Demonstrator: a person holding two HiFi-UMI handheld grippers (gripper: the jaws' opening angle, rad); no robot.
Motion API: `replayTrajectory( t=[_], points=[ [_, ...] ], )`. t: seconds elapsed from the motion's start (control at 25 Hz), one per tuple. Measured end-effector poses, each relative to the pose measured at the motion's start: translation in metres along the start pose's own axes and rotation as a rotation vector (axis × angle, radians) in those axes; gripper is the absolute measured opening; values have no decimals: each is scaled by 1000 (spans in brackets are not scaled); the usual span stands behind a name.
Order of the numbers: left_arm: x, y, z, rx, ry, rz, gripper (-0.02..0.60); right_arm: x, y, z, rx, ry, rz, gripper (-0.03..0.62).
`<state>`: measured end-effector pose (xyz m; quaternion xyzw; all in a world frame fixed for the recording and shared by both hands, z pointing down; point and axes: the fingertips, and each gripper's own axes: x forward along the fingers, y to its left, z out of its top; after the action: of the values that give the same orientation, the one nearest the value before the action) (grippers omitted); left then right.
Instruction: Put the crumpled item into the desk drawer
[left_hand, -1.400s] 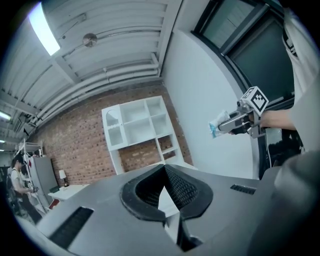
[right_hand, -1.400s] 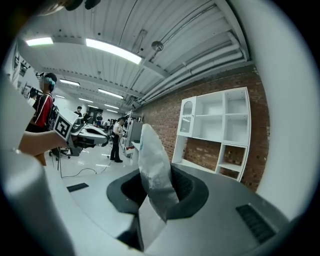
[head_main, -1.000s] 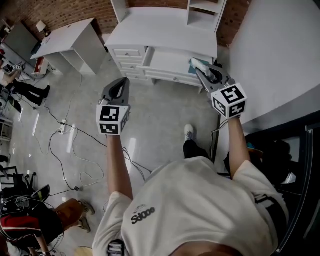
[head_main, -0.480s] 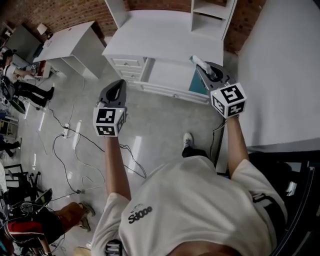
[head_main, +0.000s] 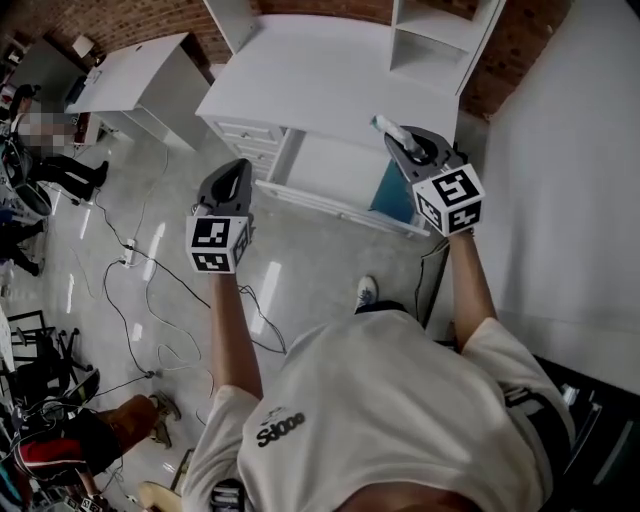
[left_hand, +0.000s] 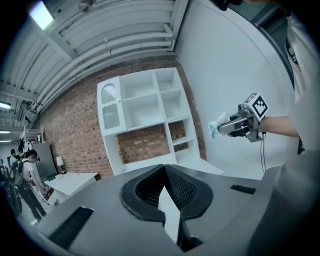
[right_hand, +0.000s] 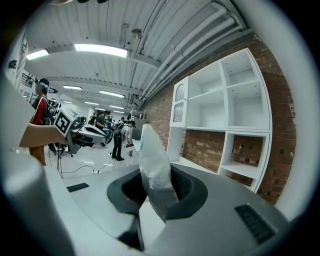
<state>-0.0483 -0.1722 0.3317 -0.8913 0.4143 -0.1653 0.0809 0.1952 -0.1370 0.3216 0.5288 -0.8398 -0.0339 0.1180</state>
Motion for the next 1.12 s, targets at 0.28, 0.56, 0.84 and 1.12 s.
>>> replayTrajectory(
  t=[0.28,0.56,0.84,1.12],
  points=[
    [51,-5,-6,-31,37,24,18,34,-35,-28,9,25,73,57],
    [70,6,-28,-62,87,30,18,70,-32,-50,24,72,161,52],
    [86,38,-66,-94,129,19,18,130,-2,-75,119,138,245,54],
    [120,102,-114,-122,175,29,18,217,9,-113,136,235,267,54]
  ],
)
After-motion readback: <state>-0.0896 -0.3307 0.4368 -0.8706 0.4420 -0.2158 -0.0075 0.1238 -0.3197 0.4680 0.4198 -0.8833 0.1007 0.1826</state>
